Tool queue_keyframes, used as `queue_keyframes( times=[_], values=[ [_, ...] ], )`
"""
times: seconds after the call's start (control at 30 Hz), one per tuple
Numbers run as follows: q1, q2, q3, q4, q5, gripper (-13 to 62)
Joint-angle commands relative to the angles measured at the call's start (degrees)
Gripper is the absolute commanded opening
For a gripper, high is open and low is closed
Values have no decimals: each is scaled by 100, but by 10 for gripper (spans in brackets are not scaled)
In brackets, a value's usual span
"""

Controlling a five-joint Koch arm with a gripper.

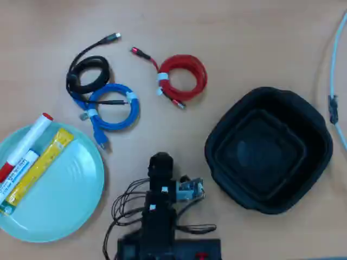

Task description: Put a black charging cable in a black bowl and put a red charging cable in a green bowl

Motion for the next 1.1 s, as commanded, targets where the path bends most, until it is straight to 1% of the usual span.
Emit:
queue_keyframes(
  times=[0.0, 0.27, 0.53, 0.6, 0.67, 0.73, 0.8, 0.87, 1.0, 1.07],
  values=[
    [-2232, -4570, -7928, 7058, 932, -15],
    [-2250, -4544, -7937, 7163, 1503, -13],
    [-2733, -4518, -8420, 7532, 1468, -6],
    [-2856, -4518, -8754, 7884, 1468, 21],
    [-3041, -4518, -9229, 8473, 1468, 65],
    [-3375, -4518, -9888, 9062, 1477, 114],
    [-3630, -4438, -10652, 9554, 1485, 143],
    [-3823, -4456, -11259, 9791, 1529, 153],
    [-4166, -4509, -11997, 9791, 1538, 163],
    [-4201, -4737, -12331, 9791, 1538, 182]
  ],
)
